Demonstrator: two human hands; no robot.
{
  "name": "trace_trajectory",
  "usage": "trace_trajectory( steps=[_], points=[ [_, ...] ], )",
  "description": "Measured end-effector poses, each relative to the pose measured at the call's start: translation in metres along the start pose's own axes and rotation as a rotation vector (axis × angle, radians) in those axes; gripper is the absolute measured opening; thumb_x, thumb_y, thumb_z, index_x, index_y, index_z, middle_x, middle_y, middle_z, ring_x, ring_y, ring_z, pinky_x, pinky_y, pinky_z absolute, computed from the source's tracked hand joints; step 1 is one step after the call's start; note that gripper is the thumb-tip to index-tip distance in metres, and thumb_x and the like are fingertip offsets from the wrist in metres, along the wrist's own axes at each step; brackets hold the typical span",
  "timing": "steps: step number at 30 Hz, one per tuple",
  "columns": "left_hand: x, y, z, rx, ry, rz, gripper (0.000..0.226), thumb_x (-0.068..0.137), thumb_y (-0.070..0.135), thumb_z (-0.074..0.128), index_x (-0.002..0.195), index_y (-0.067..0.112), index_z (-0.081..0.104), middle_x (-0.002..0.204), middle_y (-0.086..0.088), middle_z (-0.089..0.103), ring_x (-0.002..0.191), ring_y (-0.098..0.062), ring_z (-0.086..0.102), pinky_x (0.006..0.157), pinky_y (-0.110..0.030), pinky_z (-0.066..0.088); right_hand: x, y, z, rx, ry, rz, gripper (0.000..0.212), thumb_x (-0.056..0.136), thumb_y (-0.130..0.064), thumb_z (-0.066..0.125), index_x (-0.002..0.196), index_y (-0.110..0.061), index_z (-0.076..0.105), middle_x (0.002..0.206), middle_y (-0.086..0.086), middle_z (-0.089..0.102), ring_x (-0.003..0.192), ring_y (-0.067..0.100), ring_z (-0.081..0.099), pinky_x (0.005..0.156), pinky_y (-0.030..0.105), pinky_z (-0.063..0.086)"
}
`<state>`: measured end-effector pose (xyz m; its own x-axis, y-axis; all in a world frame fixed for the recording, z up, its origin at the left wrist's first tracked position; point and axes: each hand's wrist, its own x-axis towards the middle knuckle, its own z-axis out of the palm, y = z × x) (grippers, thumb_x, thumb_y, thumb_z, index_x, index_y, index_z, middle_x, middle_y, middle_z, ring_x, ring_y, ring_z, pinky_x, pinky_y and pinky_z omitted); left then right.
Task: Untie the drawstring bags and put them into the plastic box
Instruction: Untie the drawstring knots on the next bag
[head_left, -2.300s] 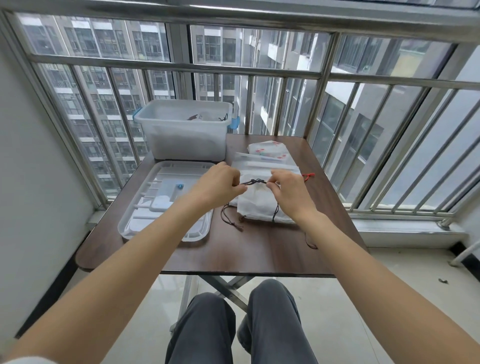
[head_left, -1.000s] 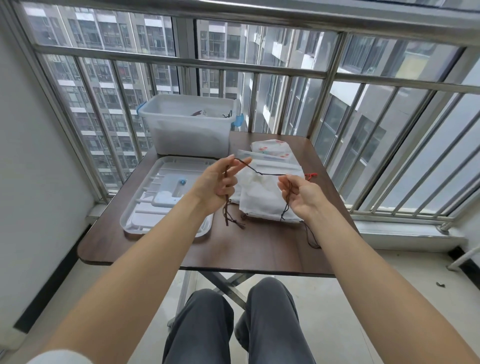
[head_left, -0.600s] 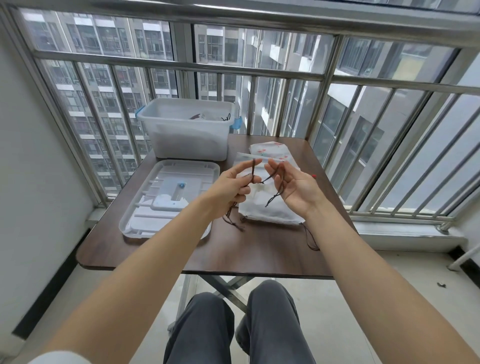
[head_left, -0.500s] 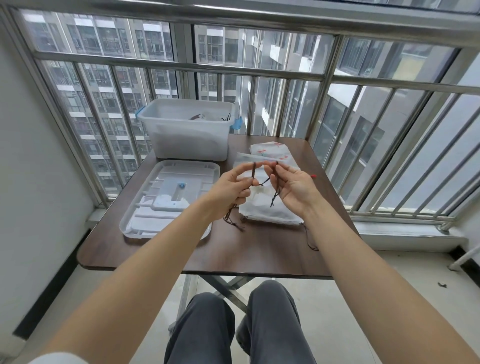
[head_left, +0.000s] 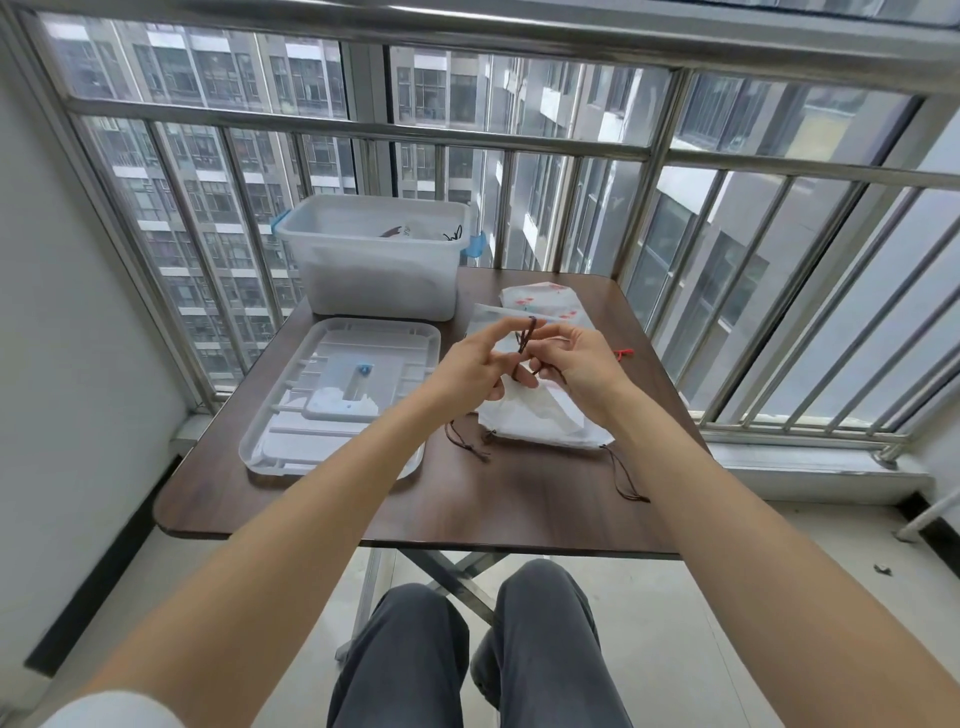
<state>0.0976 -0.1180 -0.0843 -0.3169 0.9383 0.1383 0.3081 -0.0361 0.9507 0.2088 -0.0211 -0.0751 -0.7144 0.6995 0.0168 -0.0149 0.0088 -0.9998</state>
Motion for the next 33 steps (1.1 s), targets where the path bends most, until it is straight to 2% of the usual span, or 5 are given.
trace_trajectory(
  steps=[12,17,22,28,33],
  points=[
    [-0.002,0.015,0.002,0.39,0.08,0.071,0.01,0.098,0.015,0.044,0.106,0.021,0.042,0.068,-0.005,0.066,0.04,-0.008,0.043,0.042,-0.017,0.04,-0.006,-0.003,0.003,0.034,-0.077,0.016,0.015,0.085,-0.007,0.064,0.081,0.008,0.067,0.073,0.017,0.066,0.058,0.019,0.061,0.064,0.018,0.053],
    [-0.005,0.01,0.003,-0.055,0.137,-0.015,0.031,0.092,0.005,0.055,0.104,0.012,0.027,0.073,-0.008,0.065,0.037,-0.001,0.041,0.04,-0.012,0.033,-0.004,-0.006,0.002,0.304,0.07,0.081,0.013,0.088,0.001,0.056,0.078,0.004,0.064,0.055,0.004,0.067,0.046,0.007,0.058,0.053,0.012,0.051],
    [-0.006,0.003,-0.008,-0.206,0.166,-0.076,0.011,0.09,0.003,0.058,0.091,0.011,0.052,0.076,-0.005,0.069,0.04,-0.001,0.041,0.041,-0.011,0.031,-0.009,0.0,0.002,0.486,0.014,0.036,0.014,0.089,0.006,0.051,0.084,0.001,0.062,0.066,0.002,0.071,0.061,0.006,0.066,0.063,0.012,0.054],
    [-0.002,0.006,-0.015,-0.111,0.163,-0.072,0.019,0.092,0.001,0.052,0.076,0.01,0.057,0.066,-0.003,0.065,0.038,-0.001,0.036,0.039,-0.01,0.029,-0.006,-0.004,-0.003,-0.193,-0.09,-0.185,0.008,0.083,0.002,0.062,0.087,-0.002,0.068,0.074,0.0,0.069,0.071,0.005,0.065,0.08,0.017,0.054],
    [-0.002,0.004,-0.009,-0.086,0.082,-0.161,0.027,0.097,0.005,0.045,0.074,0.01,0.059,0.066,0.002,0.064,0.044,-0.002,0.037,0.041,-0.01,0.029,-0.006,-0.013,-0.002,-0.904,-0.026,-0.492,0.011,0.076,-0.006,0.074,0.087,-0.004,0.075,0.084,0.012,0.07,0.076,0.019,0.063,0.073,0.02,0.049]
  ],
)
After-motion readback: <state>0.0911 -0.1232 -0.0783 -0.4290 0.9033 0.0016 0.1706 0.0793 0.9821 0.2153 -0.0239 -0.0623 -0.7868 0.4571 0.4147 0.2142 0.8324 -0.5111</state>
